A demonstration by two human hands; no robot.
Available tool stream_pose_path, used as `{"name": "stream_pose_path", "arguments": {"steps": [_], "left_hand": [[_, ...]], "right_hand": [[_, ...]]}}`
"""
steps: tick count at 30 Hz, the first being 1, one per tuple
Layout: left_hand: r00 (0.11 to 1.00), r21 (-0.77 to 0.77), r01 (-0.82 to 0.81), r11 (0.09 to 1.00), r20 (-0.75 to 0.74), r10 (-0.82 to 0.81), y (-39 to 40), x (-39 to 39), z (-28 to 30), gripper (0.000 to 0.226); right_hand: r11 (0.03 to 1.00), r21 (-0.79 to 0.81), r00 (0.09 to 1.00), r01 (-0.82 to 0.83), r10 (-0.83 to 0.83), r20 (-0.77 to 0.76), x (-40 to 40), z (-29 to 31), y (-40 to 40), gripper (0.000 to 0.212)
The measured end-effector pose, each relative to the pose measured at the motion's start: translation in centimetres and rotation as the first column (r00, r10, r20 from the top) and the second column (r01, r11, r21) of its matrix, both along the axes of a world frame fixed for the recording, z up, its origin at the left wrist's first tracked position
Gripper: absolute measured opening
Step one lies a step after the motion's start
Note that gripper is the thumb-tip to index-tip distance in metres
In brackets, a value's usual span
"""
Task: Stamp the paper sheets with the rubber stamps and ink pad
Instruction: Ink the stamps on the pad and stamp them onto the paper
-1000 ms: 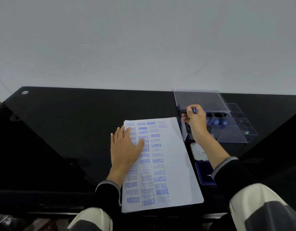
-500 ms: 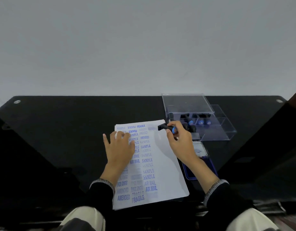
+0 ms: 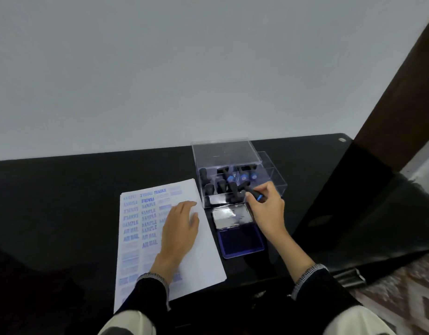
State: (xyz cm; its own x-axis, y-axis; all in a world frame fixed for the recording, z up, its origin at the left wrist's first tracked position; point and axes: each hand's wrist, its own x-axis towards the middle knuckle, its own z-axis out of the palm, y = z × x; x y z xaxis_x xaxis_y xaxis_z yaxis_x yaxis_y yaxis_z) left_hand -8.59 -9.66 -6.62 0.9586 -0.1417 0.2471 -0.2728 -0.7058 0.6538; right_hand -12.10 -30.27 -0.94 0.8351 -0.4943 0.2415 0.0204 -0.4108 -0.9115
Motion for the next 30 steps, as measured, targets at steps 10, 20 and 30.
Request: {"name": "stream_pose_path", "arguments": {"steps": [10,20,30], "left_hand": [[0.995,0.020,-0.031,0.999,0.096,0.029,0.0,0.1,-1.5,0.021],[0.992,0.066,-0.053,0.996,0.116,0.045,-0.2,0.3,-2.0,0.024],[0.998,-0.105,-0.058,0.993,0.017,0.060,0.2,0.8,-1.5,0.013]], "right_hand": [[0.956,-0.223,0.979,-0.192,0.170,-0.116,9.2,1.9,0.9,0.006],[0.786,-0.489,0.863,-0.378,0.108,-0.493,16.3,1.3,3.4,0.022],[0.777,-0.415,0.728,-0.474,0.080,-0.681,18.0,1.5,3.3,0.024]]}}
